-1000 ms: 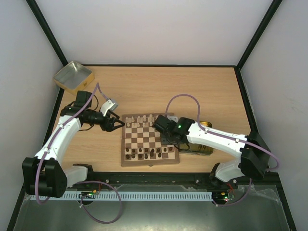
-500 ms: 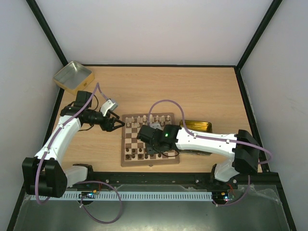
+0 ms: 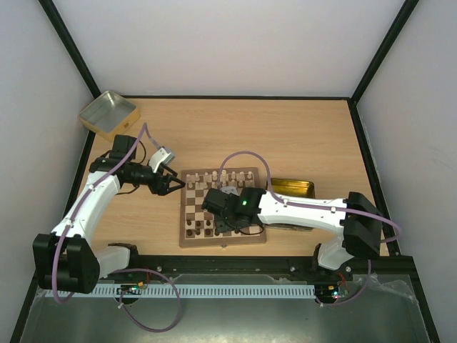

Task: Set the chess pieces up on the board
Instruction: Adjust the chess piece on the chessboard.

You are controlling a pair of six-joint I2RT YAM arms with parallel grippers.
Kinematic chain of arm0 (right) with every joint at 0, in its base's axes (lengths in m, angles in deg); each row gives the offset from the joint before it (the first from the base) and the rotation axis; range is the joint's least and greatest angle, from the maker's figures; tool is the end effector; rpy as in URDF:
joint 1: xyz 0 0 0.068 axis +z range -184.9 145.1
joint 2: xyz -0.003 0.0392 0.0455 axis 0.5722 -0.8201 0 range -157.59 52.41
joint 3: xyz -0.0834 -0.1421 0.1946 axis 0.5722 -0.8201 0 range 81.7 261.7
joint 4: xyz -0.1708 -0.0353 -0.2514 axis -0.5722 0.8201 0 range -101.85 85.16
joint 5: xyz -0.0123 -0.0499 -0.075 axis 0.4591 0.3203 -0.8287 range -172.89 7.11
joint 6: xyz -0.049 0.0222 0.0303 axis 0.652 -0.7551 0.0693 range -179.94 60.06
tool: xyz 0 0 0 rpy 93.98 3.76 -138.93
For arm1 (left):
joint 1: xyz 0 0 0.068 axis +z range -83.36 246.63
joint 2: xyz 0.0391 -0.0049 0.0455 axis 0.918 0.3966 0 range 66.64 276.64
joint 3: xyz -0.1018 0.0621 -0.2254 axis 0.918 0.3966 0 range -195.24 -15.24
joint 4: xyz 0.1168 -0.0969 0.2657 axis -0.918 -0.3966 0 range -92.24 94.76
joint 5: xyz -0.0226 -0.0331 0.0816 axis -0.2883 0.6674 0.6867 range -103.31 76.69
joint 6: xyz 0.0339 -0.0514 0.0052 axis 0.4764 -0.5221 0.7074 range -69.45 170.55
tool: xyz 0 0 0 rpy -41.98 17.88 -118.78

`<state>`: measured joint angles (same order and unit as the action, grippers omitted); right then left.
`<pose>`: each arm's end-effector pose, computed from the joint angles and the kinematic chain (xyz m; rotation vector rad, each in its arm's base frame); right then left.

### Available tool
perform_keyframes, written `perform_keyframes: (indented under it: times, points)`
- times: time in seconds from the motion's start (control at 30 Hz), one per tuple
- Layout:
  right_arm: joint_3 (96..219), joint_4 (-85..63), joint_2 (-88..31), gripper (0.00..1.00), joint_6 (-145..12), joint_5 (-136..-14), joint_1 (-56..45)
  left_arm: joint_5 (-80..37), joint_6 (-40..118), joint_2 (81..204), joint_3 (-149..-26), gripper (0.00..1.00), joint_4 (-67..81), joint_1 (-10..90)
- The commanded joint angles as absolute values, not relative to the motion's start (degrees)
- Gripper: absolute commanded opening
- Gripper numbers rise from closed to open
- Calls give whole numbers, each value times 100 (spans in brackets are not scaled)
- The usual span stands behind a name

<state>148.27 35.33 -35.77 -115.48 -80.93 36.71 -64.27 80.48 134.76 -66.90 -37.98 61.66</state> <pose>0.1088 0.3321 0.1946 -0.4234 2.9322 0.5193 0.2743 -0.0602 0.2273 0.9707 2.0885 -0.9267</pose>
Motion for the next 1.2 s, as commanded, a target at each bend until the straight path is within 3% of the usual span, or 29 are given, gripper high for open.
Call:
perform_keyframes:
  times: [0.0, 1.17]
  points:
    - [14695, 3462, -3709, 17, -11565, -8102, 3717, -6497, 8032, 13397, -6641, 66, -3830, 6136]
    - [14743, 3504, -3859, 7, -11509, -8158, 3717, -6507, 8042, 13408, -6640, 65, -3832, 6136]
